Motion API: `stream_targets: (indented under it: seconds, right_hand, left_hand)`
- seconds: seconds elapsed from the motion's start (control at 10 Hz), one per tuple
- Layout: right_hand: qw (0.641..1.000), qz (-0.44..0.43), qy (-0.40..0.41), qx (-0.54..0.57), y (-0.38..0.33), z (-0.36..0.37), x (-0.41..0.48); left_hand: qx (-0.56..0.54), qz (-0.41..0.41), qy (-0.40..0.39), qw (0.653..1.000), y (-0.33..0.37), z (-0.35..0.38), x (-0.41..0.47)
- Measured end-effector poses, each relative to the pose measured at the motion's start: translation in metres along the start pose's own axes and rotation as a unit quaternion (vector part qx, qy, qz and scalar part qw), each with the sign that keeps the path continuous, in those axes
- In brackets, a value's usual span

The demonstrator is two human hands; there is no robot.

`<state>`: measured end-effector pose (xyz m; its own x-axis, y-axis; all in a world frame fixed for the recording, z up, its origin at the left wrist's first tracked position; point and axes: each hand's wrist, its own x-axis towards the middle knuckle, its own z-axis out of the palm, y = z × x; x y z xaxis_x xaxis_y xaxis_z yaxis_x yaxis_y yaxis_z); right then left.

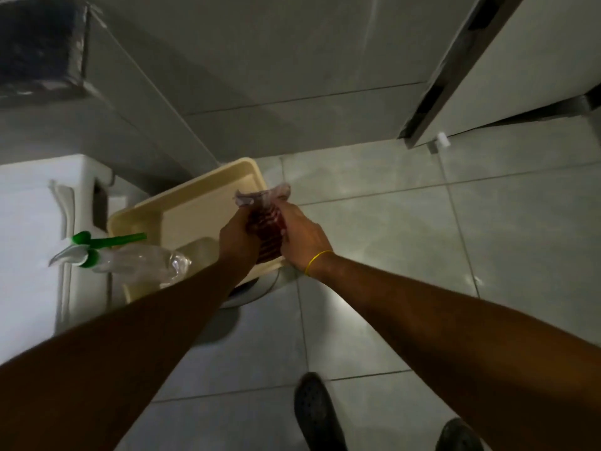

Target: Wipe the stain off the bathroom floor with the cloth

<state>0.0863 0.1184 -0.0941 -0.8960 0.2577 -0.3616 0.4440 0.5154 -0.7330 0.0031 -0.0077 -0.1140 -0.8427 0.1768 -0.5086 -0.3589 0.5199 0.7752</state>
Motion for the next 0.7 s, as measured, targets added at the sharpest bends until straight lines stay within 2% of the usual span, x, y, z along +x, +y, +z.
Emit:
stream_targets:
  seconds: [0.1, 0.2, 0.3, 0.4, 0.5, 0.6, 0.7]
  right_hand:
    - [0.991, -0.041, -0.067, -0.105, 0.007, 0.022, 0.014]
    - [0.955, -0.086, -0.118, -0.258, 0.018, 0.043, 0.029]
    - [0.929, -0.086, -0.122, -0.338, 0.019, 0.053, 0.032]
    - [0.899, -0.065, -0.092, -0.422, 0.012, 0.056, 0.031]
    - [0.889, -0.052, -0.080, -0.447, 0.006, 0.046, 0.026]
    - [0.895, -0.080, -0.081, -0.432, 0.000, 0.024, 0.007]
    - [0.903, -0.087, -0.069, -0.414, -0.001, 0.006, -0.012]
  left_hand:
    - [-0.080, -0.086, -0.006, 0.993, -0.024, -0.010, 0.007]
    - [0.136, -0.035, -0.025, 0.990, -0.059, -0.021, 0.017]
    - [0.314, 0.079, -0.023, 0.946, -0.067, -0.022, 0.013]
    - [0.454, 0.242, -0.088, 0.853, -0.069, -0.019, 0.007]
    - [0.566, 0.138, -0.168, 0.795, -0.062, -0.023, 0.009]
    - [0.572, 0.064, -0.149, 0.804, -0.049, -0.020, 0.006]
    - [0.545, 0.130, -0.116, 0.820, -0.028, -0.008, -0.008]
